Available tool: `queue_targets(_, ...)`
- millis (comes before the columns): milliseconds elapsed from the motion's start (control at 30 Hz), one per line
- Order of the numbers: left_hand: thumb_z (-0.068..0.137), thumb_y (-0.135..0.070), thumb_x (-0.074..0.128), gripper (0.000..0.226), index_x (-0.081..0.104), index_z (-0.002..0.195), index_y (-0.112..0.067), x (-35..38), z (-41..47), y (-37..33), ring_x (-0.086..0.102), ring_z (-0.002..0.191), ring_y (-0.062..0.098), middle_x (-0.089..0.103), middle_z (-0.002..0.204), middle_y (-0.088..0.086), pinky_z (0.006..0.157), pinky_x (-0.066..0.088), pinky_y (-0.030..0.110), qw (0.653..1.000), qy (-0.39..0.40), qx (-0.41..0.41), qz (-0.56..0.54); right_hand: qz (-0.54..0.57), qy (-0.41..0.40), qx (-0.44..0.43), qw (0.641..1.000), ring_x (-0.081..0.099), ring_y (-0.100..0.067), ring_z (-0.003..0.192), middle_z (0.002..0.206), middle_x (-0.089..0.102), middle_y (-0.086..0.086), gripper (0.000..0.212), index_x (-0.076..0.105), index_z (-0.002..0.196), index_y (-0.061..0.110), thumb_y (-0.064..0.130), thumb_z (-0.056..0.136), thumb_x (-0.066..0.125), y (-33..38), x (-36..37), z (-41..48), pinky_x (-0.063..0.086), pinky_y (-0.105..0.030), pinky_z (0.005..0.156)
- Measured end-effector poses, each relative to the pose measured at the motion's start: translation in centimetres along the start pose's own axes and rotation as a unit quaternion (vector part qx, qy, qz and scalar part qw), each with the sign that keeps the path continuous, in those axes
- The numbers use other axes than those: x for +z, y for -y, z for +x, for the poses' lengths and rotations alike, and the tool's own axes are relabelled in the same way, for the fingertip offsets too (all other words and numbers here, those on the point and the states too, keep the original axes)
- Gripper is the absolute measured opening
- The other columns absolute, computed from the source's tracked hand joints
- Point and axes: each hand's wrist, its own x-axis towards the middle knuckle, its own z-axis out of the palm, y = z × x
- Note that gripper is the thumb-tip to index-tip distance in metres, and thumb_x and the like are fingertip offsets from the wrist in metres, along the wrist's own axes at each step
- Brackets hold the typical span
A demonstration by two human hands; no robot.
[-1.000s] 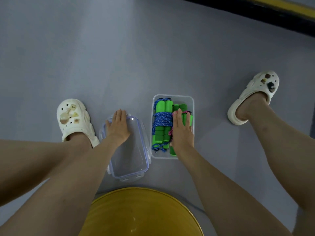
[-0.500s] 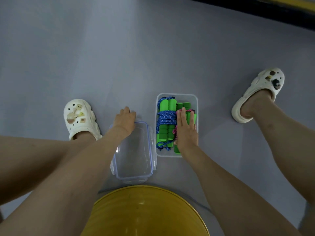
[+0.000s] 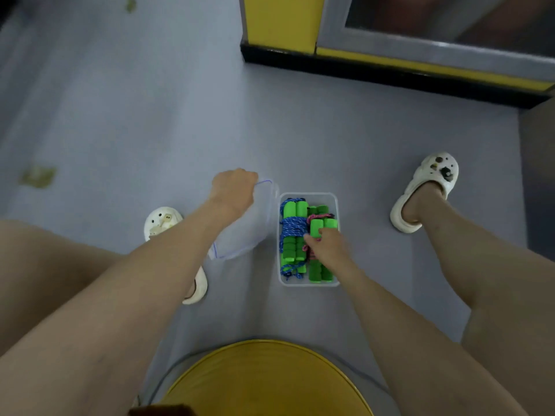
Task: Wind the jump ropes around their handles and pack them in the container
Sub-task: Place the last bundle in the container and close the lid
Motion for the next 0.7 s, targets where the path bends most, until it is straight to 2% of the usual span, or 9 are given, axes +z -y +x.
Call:
queue_targets(33,0.094,-0.01,0.048,0.023,0.059,0.114,-0.01,-0.9,-0.4,-1.0,0.059,0.105,0.032,0.062,0.113,0.012,0.073,0.041,0.036,1.0,-0.008,0.009,0.004,0.113,0.002,0.045,0.993,0.063,-0.021,0.079,0.108,0.063,-0.022,0.046,0.059,0.11,-0.006,0.037,0.094,0.054,1.1,-0.7,-0.2,0.05,-0.019,0.066)
queue_targets(67,0.094,-0.01,0.047,0.024,0.058,0.115,-0.01,-1.7,-1.0,-2.0,0.058,0.106,0.031,0.06,0.113,0.011,0.071,0.039,0.035,1.0,-0.02,0.02,0.012,0.236,0.023,0.099,0.967,0.063,-0.021,0.073,0.103,0.064,-0.022,0.047,0.06,0.107,-0.005,0.039,0.095,0.051,2.0,-1.4,-0.3,0.051,-0.021,0.063)
queue_targets(167,0.079,-0.003,0.052,0.03,0.064,0.105,-0.012,-2.6,-3.8,-4.7,0.058,0.089,0.023,0.06,0.095,0.007,0.052,0.033,0.03,0.982,-0.158,0.088,0.06,0.525,0.146,0.164,0.822,0.06,-0.037,0.107,0.122,0.056,-0.029,0.069,0.047,0.124,-0.005,0.056,0.096,0.033,3.9,-3.3,-0.5,0.05,-0.041,0.083)
queue_targets(267,0.061,-0.002,0.056,0.032,0.071,0.087,-0.014,-1.3,-7.2,-6.4,0.057,0.067,0.018,0.06,0.078,0.004,0.037,0.028,0.023,0.937,-0.261,0.223,0.065,0.657,0.211,0.125,0.713,0.07,-0.032,0.078,0.091,0.068,-0.024,0.081,0.054,0.105,-0.011,0.065,0.092,0.026,4.3,-5.6,-0.8,0.058,-0.039,0.065)
queue_targets(333,0.072,-0.002,0.043,0.036,0.069,0.093,-0.011,0.3,-9.0,-7.1,0.059,0.071,0.018,0.065,0.091,0.007,0.036,0.034,0.023,0.915,-0.284,0.282,0.052,0.639,0.224,0.104,0.729,0.07,-0.026,0.06,0.072,0.07,-0.02,0.064,0.059,0.099,-0.009,0.05,0.098,0.034,4.5,-6.4,-1.5,0.057,-0.032,0.05)
queue_targets(433,0.08,-0.01,0.036,0.028,0.059,0.097,-0.011,1.7,-10.7,-7.2,0.06,0.072,0.02,0.064,0.097,0.009,0.038,0.036,0.024,0.911,-0.254,0.321,0.055,0.554,0.169,0.095,0.809,0.066,-0.017,0.047,0.055,0.067,-0.011,0.025,0.053,0.116,-0.007,0.007,0.099,0.041,3.9,-6.0,-2.1,0.054,-0.025,0.045)
queue_targets(533,0.089,-0.048,0.036,0.043,0.061,0.104,-0.017,3.0,-10.7,-7.0,0.06,0.078,0.019,0.062,0.095,0.003,0.045,0.044,0.027,0.918,-0.19,0.343,0.054,0.517,0.151,0.099,0.837,0.065,-0.014,0.046,0.055,0.067,-0.011,0.027,0.051,0.118,-0.015,-0.006,0.094,0.043,2.4,-6.0,-2.4,0.054,-0.022,0.046)
queue_targets(600,0.089,-0.058,0.03,0.057,0.065,0.103,-0.016,3.6,-10.2,-7.0,0.062,0.084,0.022,0.062,0.097,0.005,0.047,0.048,0.03,0.941,-0.16,0.296,0.01,0.523,0.134,0.097,0.836,0.065,-0.015,0.046,0.055,0.067,-0.012,0.03,0.049,0.12,-0.019,-0.01,0.092,0.043,1.3,-6.3,-2.4,0.055,-0.024,0.049)
queue_targets(700,0.097,-0.05,0.034,0.052,0.052,0.127,-0.012,3.4,-8.6,-7.3,0.05,0.115,0.026,0.049,0.126,0.008,0.069,0.052,0.041,0.986,-0.066,0.075,-0.13,0.52,0.113,0.099,0.841,0.065,-0.018,0.046,0.053,0.065,-0.013,0.036,0.044,0.124,-0.018,-0.015,0.088,0.045,-0.1,-6.4,-2.6,0.055,-0.025,0.046)
